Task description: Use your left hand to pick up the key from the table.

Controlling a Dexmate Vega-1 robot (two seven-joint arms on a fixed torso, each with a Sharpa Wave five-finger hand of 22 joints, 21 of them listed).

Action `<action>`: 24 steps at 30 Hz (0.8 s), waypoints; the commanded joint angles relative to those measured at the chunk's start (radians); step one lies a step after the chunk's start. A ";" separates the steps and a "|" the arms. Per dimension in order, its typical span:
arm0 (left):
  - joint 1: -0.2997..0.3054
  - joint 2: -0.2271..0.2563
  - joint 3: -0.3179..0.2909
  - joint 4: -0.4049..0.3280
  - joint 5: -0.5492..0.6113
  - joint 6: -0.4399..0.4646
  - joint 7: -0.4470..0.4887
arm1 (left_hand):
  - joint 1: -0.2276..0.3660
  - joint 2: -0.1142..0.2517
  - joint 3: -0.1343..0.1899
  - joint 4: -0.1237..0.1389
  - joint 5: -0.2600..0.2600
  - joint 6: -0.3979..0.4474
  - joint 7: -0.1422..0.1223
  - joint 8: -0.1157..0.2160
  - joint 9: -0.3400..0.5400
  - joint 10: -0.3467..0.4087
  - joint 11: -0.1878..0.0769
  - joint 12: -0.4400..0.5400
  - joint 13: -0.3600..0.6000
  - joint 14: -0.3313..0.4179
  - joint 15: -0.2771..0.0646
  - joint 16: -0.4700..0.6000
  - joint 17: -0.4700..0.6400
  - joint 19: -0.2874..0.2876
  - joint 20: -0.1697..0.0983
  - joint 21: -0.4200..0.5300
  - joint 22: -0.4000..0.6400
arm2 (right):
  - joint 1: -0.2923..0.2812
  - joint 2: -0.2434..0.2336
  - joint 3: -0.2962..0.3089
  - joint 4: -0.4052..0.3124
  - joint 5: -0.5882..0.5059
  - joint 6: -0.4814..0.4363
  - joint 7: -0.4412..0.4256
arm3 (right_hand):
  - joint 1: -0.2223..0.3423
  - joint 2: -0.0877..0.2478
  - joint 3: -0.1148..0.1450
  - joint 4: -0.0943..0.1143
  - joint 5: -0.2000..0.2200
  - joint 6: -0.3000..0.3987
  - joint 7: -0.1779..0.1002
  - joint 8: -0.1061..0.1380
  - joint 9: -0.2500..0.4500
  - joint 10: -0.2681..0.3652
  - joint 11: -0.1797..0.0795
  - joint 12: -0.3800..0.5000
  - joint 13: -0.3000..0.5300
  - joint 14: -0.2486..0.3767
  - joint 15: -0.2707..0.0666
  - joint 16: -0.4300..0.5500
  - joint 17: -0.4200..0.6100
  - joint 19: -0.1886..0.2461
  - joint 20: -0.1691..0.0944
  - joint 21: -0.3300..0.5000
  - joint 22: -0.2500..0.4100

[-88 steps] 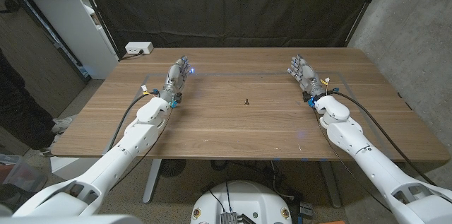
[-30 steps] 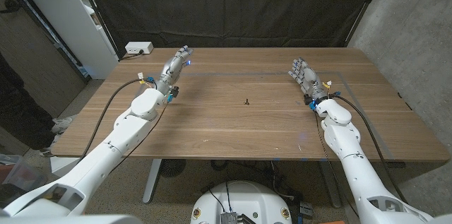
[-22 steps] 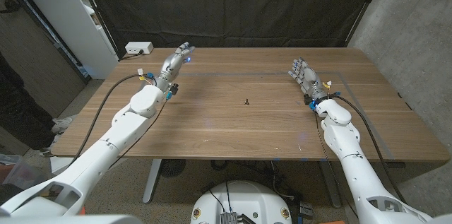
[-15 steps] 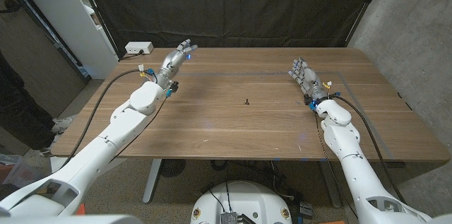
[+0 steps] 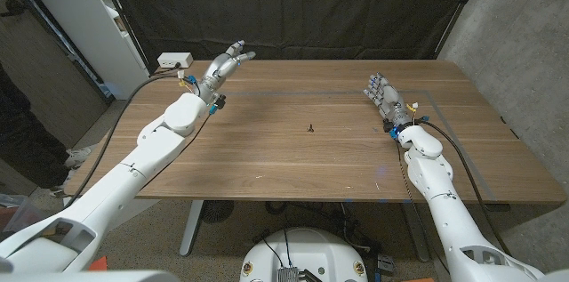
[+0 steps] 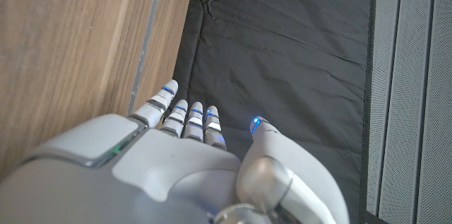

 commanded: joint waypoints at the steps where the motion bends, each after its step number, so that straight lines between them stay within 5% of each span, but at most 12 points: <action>1: -0.037 0.021 0.016 -0.059 0.096 0.043 0.014 | 0.033 0.017 0.007 -0.004 0.002 0.012 0.003 0.006 0.005 0.015 -0.003 0.012 0.011 0.019 -0.004 0.024 0.017 -0.077 -0.001 0.012 0.008 | 0.007 0.000 0.001 0.011 0.003 0.019 0.011 | -0.005 -0.007 0.007 0.000 -0.004 0.013 -0.002 0.010 0.004 0.004 0.001 0.009 0.005 0.008 0.002 0.006 0.005 0.008 0.000 0.009 0.005; 10: -0.064 0.040 0.029 -0.113 0.172 0.096 0.010 | 0.056 0.022 0.004 -0.005 -0.005 0.018 0.011 0.005 0.005 0.030 -0.006 0.021 0.021 0.029 -0.004 0.047 0.038 -0.063 0.004 0.017 0.013 | 0.014 -0.003 -0.001 0.020 0.005 0.032 0.017 | -0.006 -0.008 0.009 0.000 -0.004 0.014 -0.001 0.010 0.004 0.005 0.001 0.009 0.005 0.007 0.002 0.006 0.005 0.008 0.000 0.009 0.005; 24: -0.124 0.070 0.058 -0.169 0.241 0.135 -0.076 | 0.076 -0.036 -0.040 -0.005 0.007 -0.001 -0.013 -0.008 0.006 -0.005 0.000 0.015 0.041 -0.010 0.007 0.064 0.074 -0.090 0.022 0.005 0.020 | 0.022 -0.003 0.002 0.040 0.011 0.049 0.020 | -0.007 -0.010 0.011 -0.001 -0.006 0.014 0.000 0.009 0.004 0.005 0.000 0.008 0.005 0.008 0.002 0.006 0.005 0.008 0.001 0.009 0.005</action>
